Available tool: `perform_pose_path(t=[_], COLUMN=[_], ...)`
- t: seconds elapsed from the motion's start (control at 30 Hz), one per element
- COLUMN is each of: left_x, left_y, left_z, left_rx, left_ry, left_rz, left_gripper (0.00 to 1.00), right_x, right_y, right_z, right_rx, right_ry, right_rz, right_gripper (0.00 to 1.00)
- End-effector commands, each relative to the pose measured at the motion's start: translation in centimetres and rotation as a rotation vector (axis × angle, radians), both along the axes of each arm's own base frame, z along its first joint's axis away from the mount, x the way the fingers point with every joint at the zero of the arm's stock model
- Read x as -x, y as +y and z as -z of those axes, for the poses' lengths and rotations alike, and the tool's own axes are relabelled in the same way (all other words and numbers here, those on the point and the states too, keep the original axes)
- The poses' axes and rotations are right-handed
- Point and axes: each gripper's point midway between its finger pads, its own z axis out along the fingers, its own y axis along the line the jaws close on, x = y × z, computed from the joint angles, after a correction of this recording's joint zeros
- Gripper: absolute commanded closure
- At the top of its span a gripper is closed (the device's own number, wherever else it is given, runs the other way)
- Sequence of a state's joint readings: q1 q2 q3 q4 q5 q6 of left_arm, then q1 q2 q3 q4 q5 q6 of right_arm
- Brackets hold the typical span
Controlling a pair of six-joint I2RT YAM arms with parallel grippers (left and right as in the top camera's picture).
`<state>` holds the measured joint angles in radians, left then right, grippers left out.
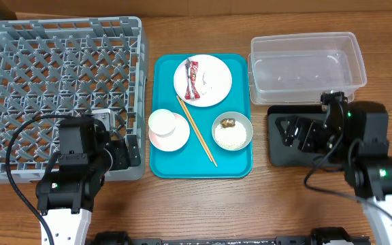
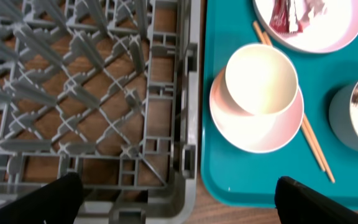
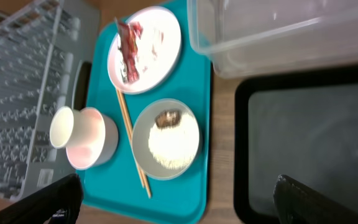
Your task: Sort waste into correct bins and load items into the dishwasher
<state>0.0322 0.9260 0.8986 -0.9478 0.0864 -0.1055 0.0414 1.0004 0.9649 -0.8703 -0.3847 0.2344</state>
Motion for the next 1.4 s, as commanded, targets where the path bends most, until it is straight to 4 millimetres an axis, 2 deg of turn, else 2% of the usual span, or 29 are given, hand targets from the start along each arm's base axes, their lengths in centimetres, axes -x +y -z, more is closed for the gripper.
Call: perform_pose_path(t=[0.0, 0.23, 0.43, 0.6, 0.73, 0.87, 0.93, 1.07, 1.37], left_x=[-0.3, -0.4, -0.5, -0.5, -0.5, -0.5, -0.5, -0.5, -0.5], left_y=[0.2, 2.0, 3.6, 3.7, 3.7, 3.7, 3.7, 3.7, 3.6], left_z=[-1.4, -3.1, -3.3, -3.3, -3.3, -3.3, -3.3, -3.3, -3.3], left_rx=[-0.005, -0.014, -0.009, -0.009, -0.008, -0.008, -0.008, -0.008, -0.001], left_ry=[-0.014, 0.050, 0.077, 0.077, 0.077, 0.077, 0.077, 0.077, 0.077], left_rz=[-0.014, -0.082, -0.146, -0.149, -0.149, -0.149, -0.149, -0.149, -0.145], left_gripper=[0.00, 0.00, 0.00, 0.00, 0.00, 0.00, 0.00, 0.00, 0.00], right_x=[-1.4, -4.8, -8.6, -12.3, -15.9, -18.0, -18.8, -19.9, -21.4], right_y=[1.1, 3.4, 7.4, 10.8, 13.2, 15.6, 16.5, 17.8, 19.6], right_z=[-2.1, -4.2, -5.3, -5.4, -3.4, 0.0, 1.8, 5.8, 13.0], right_rx=[0.011, 0.141, 0.223, 0.280, 0.320, 0.332, 0.335, 0.342, 0.329], right_ry=[-0.012, 0.033, 0.031, -0.007, -0.060, -0.062, -0.052, -0.011, 0.069], right_rz=[-0.055, -0.095, -0.192, -0.234, -0.226, -0.247, -0.256, -0.264, -0.228], right_gripper=[0.00, 0.00, 0.00, 0.00, 0.00, 0.00, 0.01, 0.17, 0.17])
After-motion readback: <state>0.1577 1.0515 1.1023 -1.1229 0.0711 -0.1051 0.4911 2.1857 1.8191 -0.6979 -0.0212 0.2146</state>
